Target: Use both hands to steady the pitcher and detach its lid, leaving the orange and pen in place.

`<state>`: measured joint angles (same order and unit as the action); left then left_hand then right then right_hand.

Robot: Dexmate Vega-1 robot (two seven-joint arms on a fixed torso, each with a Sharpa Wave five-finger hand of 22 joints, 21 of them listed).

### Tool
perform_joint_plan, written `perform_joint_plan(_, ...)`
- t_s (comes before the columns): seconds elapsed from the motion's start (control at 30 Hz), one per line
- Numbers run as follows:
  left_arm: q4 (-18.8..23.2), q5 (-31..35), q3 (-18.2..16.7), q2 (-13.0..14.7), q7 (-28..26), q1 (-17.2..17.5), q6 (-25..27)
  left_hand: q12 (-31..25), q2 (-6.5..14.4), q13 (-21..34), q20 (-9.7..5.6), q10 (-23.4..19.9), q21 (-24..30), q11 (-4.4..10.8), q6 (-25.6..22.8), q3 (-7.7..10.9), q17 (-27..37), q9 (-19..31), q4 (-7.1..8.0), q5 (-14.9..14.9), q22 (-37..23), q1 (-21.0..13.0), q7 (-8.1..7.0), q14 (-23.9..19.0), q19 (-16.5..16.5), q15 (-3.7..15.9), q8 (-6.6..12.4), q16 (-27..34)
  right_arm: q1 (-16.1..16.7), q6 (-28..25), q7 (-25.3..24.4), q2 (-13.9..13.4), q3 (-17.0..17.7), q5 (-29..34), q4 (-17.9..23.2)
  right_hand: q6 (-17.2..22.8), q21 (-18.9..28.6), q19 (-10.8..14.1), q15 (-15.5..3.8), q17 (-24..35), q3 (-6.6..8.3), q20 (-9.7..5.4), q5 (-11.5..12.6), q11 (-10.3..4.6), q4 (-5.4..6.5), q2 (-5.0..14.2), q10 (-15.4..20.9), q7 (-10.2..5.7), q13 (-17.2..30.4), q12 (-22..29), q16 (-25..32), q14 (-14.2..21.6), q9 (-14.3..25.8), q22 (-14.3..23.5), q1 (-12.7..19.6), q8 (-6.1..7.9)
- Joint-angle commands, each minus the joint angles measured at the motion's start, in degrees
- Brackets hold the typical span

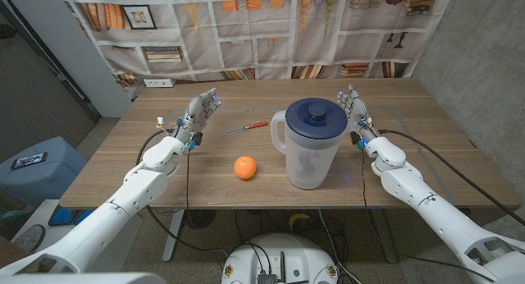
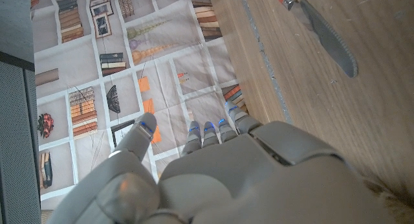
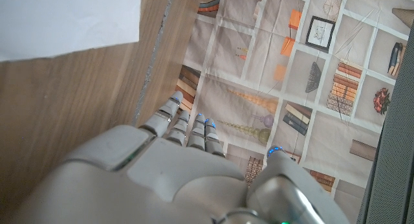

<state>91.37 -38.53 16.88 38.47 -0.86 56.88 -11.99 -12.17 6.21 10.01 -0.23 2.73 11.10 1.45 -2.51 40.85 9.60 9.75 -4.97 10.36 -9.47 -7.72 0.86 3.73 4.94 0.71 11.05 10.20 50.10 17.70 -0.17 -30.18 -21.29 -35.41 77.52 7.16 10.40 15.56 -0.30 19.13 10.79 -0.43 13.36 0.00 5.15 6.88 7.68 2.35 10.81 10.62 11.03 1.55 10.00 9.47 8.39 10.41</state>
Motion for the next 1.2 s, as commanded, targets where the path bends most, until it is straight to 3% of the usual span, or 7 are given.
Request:
perform_joint_plan(0.03,5.18,-0.88,-1.9,4.16,1.87,2.71,1.24,-0.55,-0.55,0.21,-0.35,-2.32,0.3,0.51,-1.79,0.51,0.02,0.15,-3.48,-0.3,-0.14,-2.45,-0.52,-1.82,1.87,0.41,0.61,0.64,1.88,-0.72,-2.01,-1.18,0.49,0.83,2.74,0.44,0.3,0.34,-0.22,-0.09,0.46,-0.55,0.38,0.22,-0.28,0.03,0.45,-0.17,0.19,0.4,0.3,0.39,0.13,0.13,0.85,0.4)
perform_joint_plan(0.2,6.44,-1.77,-2.2,5.29,3.66,2.95,1.76,-0.45,-1.12,0.21,-0.61,-3.36,0.38,1.43,-2.4,0.58,0.03,0.16,-5.19,-0.29,-0.15,-4.07,-0.87,-3.3,3.07,1.04,0.61,0.74,1.97,-0.53,-1.84,-1.32,0.5,0.93,2.62,0.49,0.34,0.44,-0.26,-0.23,0.58,-0.57,0.4,0.19,-0.35,0.08,0.49,-0.12,0.18,0.42,0.34,0.47,0.13,0.13,0.93,0.42)
perform_joint_plan(0.37,6.46,-2.14,-1.61,5.71,5.98,1.9,2.09,-0.51,-2.05,0.23,-0.6,-4.23,0.38,1.64,-2.59,0.32,0.04,0.17,-5.78,-0.41,-0.15,-4.9,-0.85,-3.89,3.68,0.95,0.62,0.68,1.8,-0.51,-1.32,-1.56,0.53,0.88,2.29,0.51,0.35,0.46,-0.26,-0.34,0.67,-0.61,0.41,0.28,-0.41,0.11,0.47,-0.09,0.18,0.42,0.35,0.46,0.13,0.13,0.98,0.42)
perform_joint_plan(1.03,4.94,-6.85,-0.66,12.03,21.93,-3.51,6.86,-0.54,-5.39,0.36,-0.43,-7.19,-0.21,3.5,-4.28,0.0,0.1,0.27,-6.23,-0.28,-0.09,-9.09,-1.48,-6.26,4.24,1.32,1.02,0.64,-1.39,-0.74,0.28,-0.81,-0.32,1.36,-1.8,0.45,0.31,0.34,-0.27,-0.7,0.94,-0.71,0.42,0.19,-0.53,0.18,0.27,-0.05,0.16,0.36,0.35,0.3,0.13,0.12,1.02,0.38)
perform_joint_plan(1.2,5.06,-7.5,-0.47,13.36,25.08,-3.95,7.41,-0.23,-6.38,0.42,-0.98,-7.5,-0.41,4.45,-5.02,0.37,0.14,0.31,-6.26,-0.17,-0.06,-11.47,-2.53,-6.54,4.26,2.09,1.2,0.42,-1.77,-0.75,0.19,-0.7,-0.51,1.69,-2.27,0.42,0.3,0.33,-0.26,-0.77,0.99,-0.73,0.41,0.21,-0.54,0.2,0.22,-0.08,0.16,0.35,0.37,0.29,0.13,0.12,1.01,0.37)
